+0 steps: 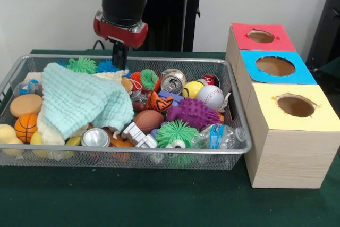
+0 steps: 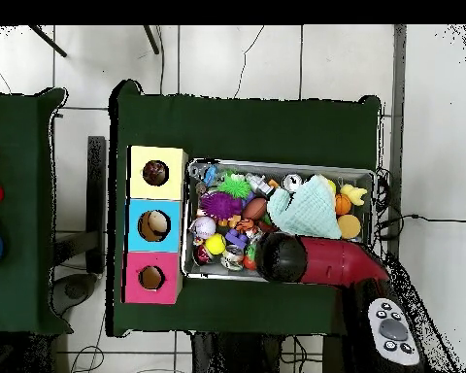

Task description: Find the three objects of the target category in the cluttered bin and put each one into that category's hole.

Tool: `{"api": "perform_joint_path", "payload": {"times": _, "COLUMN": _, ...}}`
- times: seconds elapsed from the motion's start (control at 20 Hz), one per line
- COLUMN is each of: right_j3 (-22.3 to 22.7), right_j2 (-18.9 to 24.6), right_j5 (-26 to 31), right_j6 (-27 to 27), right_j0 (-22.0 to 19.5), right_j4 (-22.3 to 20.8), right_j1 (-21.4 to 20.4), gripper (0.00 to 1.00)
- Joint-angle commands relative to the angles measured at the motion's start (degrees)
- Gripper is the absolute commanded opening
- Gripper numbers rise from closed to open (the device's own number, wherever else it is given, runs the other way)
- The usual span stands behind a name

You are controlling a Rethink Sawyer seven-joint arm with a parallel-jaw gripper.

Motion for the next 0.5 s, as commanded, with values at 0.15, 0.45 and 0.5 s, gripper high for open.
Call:
{"api": "perform_joint_path", "payload": {"times": 0.15, "right_j3": -3.13, "right_j2": 2.55, "right_j5": -2.55, "right_j6": 3.83, "right_j0": 5.96, "right_j4": -2.43, "right_j1": 8.10, "gripper": 0.00}}
{"api": "perform_joint_path", "payload": {"times": 0.45, "right_j3": -5.63, "right_j2": 2.41, "right_j5": -1.68, "right_j6": 4.25, "right_j0": 7.80, "right_j4": -0.33, "right_j1": 9.75, "gripper": 0.00}}
{"api": "perform_joint_path", "payload": {"times": 0.5, "right_j3": -6.10, "right_j2": 2.42, "right_j5": -1.59, "right_j6": 4.36, "right_j0": 8.07, "right_j4": 0.06, "right_j1": 10.14, "gripper": 0.00}}
